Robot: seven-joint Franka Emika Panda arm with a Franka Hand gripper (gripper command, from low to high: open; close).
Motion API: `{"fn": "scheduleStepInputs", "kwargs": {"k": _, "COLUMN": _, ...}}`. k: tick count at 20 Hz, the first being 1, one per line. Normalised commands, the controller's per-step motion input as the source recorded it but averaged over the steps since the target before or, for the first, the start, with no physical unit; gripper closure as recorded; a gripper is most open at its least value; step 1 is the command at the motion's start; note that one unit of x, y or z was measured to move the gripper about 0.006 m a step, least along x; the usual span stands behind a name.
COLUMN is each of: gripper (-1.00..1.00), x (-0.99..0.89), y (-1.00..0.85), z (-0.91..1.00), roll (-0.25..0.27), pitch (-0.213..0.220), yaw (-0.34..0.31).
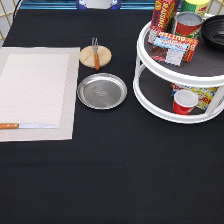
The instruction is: Arrange plate and fork
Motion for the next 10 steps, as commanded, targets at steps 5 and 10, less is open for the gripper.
{"fn": "scheduleStepInputs", "kwargs": {"k": 5, "gripper": -1.0, "x": 0.39, "y": -0.16, "z": 0.0, "roll": 0.004, "pitch": 0.017, "yaw": -0.001}}
{"fn": "scheduleStepInputs", "kwargs": {"k": 10, "gripper": -1.0, "x": 0.73, "y": -0.49, "z": 0.0, "roll": 0.063, "pitch": 0.018, "yaw": -0.012}}
